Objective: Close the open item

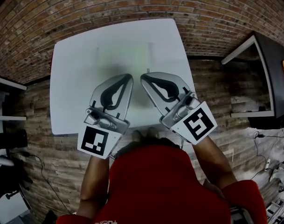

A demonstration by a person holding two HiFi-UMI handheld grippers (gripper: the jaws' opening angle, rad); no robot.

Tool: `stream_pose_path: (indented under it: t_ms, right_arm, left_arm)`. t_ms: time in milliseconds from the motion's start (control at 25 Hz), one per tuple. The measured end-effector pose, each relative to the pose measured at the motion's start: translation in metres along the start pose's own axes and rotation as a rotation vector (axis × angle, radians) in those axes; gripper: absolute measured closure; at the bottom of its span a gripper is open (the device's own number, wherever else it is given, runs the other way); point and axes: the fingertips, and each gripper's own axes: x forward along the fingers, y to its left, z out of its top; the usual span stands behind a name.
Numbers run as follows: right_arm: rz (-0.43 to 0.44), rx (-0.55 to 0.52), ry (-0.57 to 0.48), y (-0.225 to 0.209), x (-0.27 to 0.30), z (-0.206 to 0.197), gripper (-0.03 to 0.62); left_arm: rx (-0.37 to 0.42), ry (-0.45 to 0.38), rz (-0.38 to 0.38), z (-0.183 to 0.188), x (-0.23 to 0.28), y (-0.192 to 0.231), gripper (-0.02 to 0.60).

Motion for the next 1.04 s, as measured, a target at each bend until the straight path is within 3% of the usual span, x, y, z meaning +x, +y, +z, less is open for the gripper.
stream_pose_path:
  t_ms: [1040]
  right_arm:
    - [0.015, -0.005, 0.016, 0.015, -0.003, -0.002, 0.563]
  left_arm:
    - [-0.009, 0.006, -0.011, -0.001, -0.011, -0.010, 0.569]
